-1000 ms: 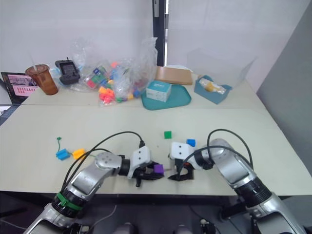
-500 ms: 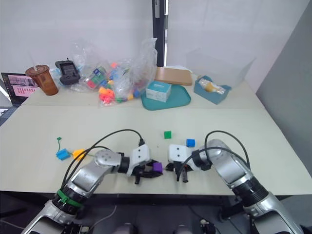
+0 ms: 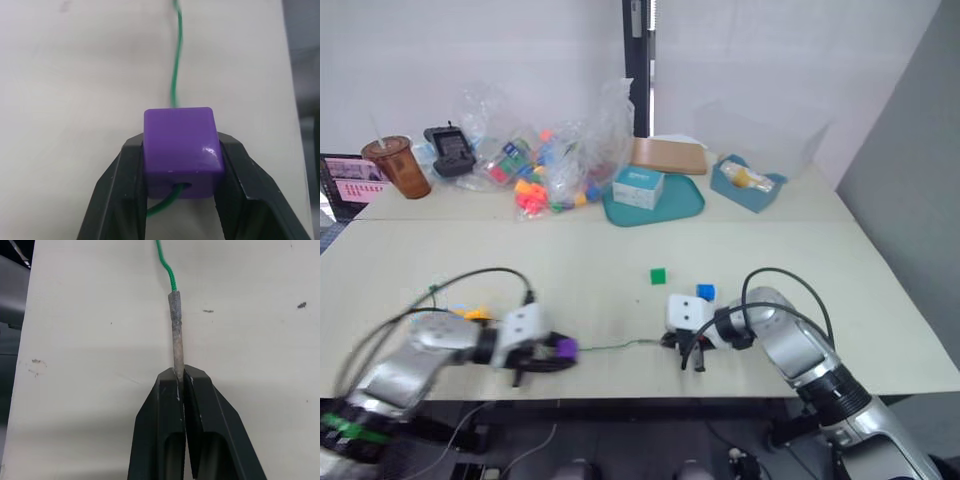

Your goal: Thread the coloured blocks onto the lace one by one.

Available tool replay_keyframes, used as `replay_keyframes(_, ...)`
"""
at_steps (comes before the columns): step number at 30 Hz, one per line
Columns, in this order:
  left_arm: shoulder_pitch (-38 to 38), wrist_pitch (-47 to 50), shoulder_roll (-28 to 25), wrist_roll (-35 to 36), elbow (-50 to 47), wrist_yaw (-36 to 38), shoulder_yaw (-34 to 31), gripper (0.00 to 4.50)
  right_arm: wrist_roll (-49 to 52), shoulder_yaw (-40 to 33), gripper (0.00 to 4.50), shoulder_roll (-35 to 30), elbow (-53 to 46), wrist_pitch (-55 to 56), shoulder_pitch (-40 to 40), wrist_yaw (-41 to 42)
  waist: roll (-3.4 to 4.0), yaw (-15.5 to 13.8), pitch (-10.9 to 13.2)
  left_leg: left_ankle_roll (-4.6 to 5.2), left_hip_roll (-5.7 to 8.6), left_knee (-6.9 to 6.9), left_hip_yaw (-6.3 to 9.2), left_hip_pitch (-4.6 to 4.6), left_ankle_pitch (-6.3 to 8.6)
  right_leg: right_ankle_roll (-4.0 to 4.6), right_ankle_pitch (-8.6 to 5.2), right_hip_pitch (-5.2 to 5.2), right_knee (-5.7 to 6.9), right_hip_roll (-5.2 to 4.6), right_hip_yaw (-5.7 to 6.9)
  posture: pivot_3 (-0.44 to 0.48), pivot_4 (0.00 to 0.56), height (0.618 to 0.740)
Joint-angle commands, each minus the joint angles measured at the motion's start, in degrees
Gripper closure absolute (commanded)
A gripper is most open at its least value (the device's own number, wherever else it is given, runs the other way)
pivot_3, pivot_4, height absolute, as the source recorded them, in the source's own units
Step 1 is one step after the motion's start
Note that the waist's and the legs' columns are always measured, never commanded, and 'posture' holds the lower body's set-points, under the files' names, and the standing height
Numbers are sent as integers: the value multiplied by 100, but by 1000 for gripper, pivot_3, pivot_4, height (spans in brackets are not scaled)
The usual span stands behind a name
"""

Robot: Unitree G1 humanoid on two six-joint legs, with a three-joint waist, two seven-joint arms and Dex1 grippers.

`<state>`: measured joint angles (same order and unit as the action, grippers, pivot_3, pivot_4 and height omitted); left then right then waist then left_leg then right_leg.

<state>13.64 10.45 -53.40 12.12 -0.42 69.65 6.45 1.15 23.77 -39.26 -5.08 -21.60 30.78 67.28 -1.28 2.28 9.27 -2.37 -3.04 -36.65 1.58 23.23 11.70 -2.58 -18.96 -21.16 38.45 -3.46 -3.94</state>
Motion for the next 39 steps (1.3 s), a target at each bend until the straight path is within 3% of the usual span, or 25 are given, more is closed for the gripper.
replay_keyframes(1, -129, -484, -494, -358, 1039, -33, -428, 3296, -96, -40, 4500, -95, -72, -49, -54, -20, 2, 11, 1, 0, 0, 6, -2, -4, 0, 1, 0, 0, 1, -1, -1, 0, 150, 740)
replay_keyframes(4, -99, -780, -713, -427, 1514, -129, -652, 3296, -95, -8, 4500, -66, -102, -66, -33, -14, 2, 3, 1, 0, 1, 8, -5, -2, 0, 1, -1, -1, 0, -2, 0, 0, 150, 740)
replay_keyframes(9, -135, -904, -640, -456, 1604, -379, -845, 3296, -111, 27, 4500, 5, -51, -68, 29, 1, 2, 2, 1, 0, 0, 8, -6, 2, 0, 1, -1, -6, 5, -2, 0, 0, 150, 740)
replay_keyframes(11, -153, -852, -611, -424, 1586, -433, -908, 2272, -118, 41, 4500, 23, -23, -52, 48, 17, 2, 4, 1, 0, 0, 8, -6, 3, 0, 1, -1, -8, 6, -1, 0, 0, 150, 740)
replay_keyframes(16, -157, -415, -432, -38, 858, -481, -994, 661, -115, 61, 4500, 100, 2, -78, 141, 38, 2, 1, 1, 0, 0, 8, -6, 5, 0, 1, -1, -8, 7, -2, 0, 0, 150, 740)
replay_keyframes(21, -279, 936, 147, 939, -812, -670, -1000, 661, -161, 191, 4500, 398, -126, -350, 281, -88, -3, -1, 4, -1, -1, 5, -5, 21, 0, 0, 0, -17, 12, -3, 0, 0, 150, 740)
replay_keyframes(25, -465, 1371, 583, 969, -1416, -908, -604, 661, -213, 324, 4500, 573, -245, -604, 325, -142, -2, 18, 3, 0, 0, 4, -3, 24, 0, 0, 0, -21, 12, -2, 0, 0, 150, 740)
replay_keyframes(31, -20, 907, 1703, 500, -811, -1376, 71, 661, -467, 543, 4500, 852, -53, -915, 511, -364, -4, -14, 3, 0, 2, -3, 0, 23, 0, 0, 0, -20, 18, -1, 0, 0, 150, 740)
replay_keyframes(39, 380, 398, 2104, 280, 20, -1093, 405, 661, -605, 761, 4500, 799, -12, -952, 505, -309, -3, -21, 2, 0, 4, -6, 1, 16, 0, 1, 0, -13, 17, -3, 0, 0, 150, 740)
